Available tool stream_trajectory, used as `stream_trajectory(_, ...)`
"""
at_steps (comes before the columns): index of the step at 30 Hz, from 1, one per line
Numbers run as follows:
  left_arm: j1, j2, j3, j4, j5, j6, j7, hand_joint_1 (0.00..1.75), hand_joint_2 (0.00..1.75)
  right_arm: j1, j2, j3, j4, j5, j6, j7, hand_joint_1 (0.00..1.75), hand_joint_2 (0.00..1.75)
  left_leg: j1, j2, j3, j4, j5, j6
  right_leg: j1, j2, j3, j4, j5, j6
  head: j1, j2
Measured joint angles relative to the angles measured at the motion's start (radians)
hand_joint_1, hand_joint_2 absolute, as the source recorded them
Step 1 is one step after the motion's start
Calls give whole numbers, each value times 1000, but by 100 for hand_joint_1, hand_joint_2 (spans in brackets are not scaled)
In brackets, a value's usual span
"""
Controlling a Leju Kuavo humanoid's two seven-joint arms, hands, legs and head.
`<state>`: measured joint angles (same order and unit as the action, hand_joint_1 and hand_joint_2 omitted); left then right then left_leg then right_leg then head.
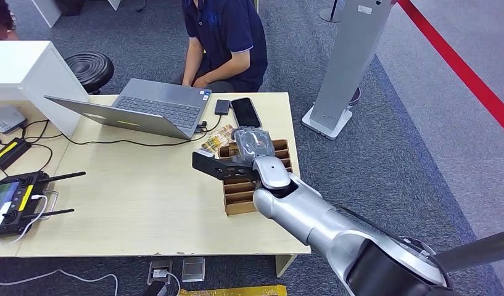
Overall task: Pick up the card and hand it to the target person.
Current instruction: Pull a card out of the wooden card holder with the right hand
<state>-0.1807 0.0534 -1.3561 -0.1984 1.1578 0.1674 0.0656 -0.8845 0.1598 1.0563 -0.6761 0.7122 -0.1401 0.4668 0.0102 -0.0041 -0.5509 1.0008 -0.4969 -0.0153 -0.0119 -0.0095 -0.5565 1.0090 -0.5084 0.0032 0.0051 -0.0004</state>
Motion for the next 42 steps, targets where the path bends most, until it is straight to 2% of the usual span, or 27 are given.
stream_trajectory(8, 0, 0, 0, 0, 0, 0, 0, 0, 0, -6, -1, -1, -3, -12, -8, 10, 70, 175, 0, 0, 0, 0, 0, 0, 0, 0, 0, 0, 0, 0, 0, 0)
stream_trajectory(13, 0, 0, 0, 0, 1, -1, 0, 0, 0, -7, -2, -2, -8, -10, -6, 12, 75, 175, 0, 0, 0, 0, 0, 0, 0, 0, 0, 0, 0, 0, 0, 0)
stream_trajectory(30, 0, 0, 0, 0, 0, -6, 0, 0, 0, -4, -1, 6, 14, 5, 8, 15, 72, 175, 0, 0, 0, 0, 0, 0, 0, 0, 0, 0, 0, 0, 0, 0)
stream_trajectory(36, -1, 0, 0, 0, 0, -6, 0, 0, 0, -5, 0, 6, 23, 4, 11, 11, 75, 175, 0, 0, 0, 0, 0, 0, 0, 0, 0, 0, 0, 0, 0, 0)
stream_trajectory(42, -1, 0, 0, 0, 0, -9, 0, 0, 0, -5, 0, 6, 25, 4, 12, 15, 94, 175, 0, 0, 0, 0, 0, 0, 0, 0, 0, 0, 0, 0, 0, 0)
